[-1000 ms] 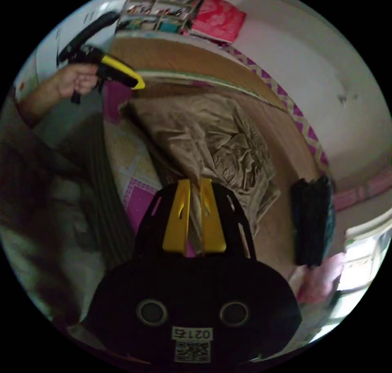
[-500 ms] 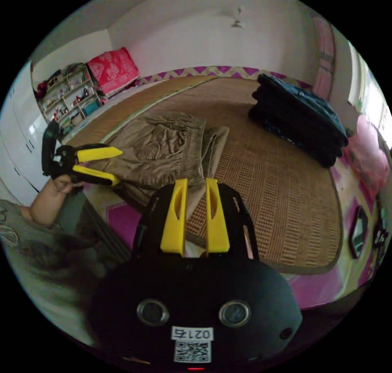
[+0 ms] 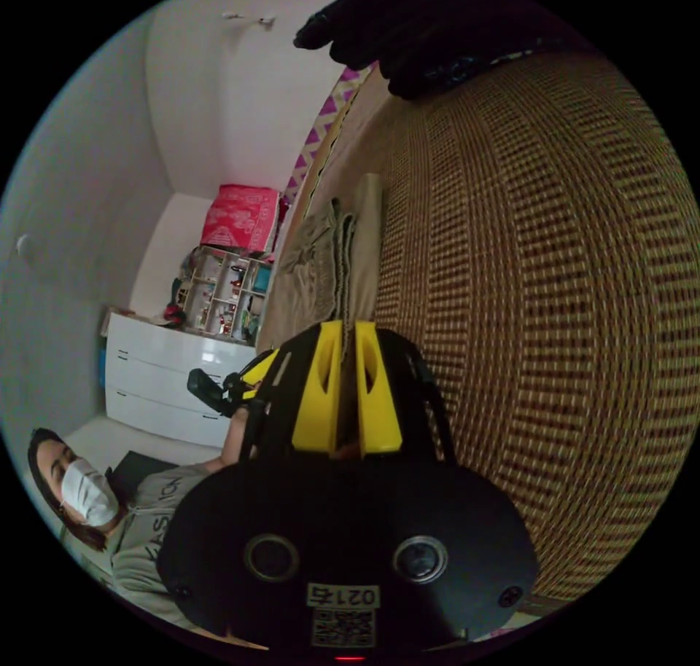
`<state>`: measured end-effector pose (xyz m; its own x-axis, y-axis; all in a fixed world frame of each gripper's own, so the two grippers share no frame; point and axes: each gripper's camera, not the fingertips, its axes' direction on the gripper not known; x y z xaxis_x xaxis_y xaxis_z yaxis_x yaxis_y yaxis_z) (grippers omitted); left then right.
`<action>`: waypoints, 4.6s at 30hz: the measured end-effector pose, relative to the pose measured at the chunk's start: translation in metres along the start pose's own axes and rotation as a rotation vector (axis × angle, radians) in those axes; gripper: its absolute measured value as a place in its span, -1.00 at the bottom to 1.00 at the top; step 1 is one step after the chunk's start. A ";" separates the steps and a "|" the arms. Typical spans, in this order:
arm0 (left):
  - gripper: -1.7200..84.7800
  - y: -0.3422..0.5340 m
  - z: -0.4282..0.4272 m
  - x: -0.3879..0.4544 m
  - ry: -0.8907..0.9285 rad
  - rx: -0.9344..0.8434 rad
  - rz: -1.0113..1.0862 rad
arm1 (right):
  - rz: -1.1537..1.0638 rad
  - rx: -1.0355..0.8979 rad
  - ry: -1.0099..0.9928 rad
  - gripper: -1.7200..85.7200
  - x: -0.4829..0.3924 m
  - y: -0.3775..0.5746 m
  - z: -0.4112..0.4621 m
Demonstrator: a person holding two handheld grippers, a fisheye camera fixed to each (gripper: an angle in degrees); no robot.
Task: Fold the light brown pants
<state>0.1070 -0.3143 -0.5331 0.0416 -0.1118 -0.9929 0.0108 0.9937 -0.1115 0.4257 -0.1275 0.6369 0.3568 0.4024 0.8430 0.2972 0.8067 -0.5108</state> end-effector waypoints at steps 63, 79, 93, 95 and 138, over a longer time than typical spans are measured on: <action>-0.96 0.091 -0.213 -0.191 -0.041 0.529 -0.405 | -0.148 0.206 1.070 -0.98 -0.197 0.133 0.056; -0.95 0.463 -0.167 -0.407 0.325 0.585 -1.176 | -0.529 0.218 0.852 -0.86 -0.318 0.184 0.160; -0.89 0.459 -0.200 -0.392 -0.113 0.387 -1.046 | -1.022 -0.249 0.769 -0.72 -0.417 0.183 0.388; -0.89 0.454 -0.205 -0.390 -0.142 0.383 -1.020 | -1.029 -0.220 0.810 -0.73 -0.420 0.181 0.389; -0.96 0.488 -0.240 -0.524 -0.142 0.335 -1.083 | 0.267 0.727 0.161 -0.95 -0.060 -0.001 -0.410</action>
<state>-0.1491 0.2305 -0.0774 -0.0393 -0.9297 -0.3662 0.3751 0.3260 -0.8678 0.7672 -0.3301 0.5175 0.4748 0.5996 0.6442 -0.4503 0.7944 -0.4075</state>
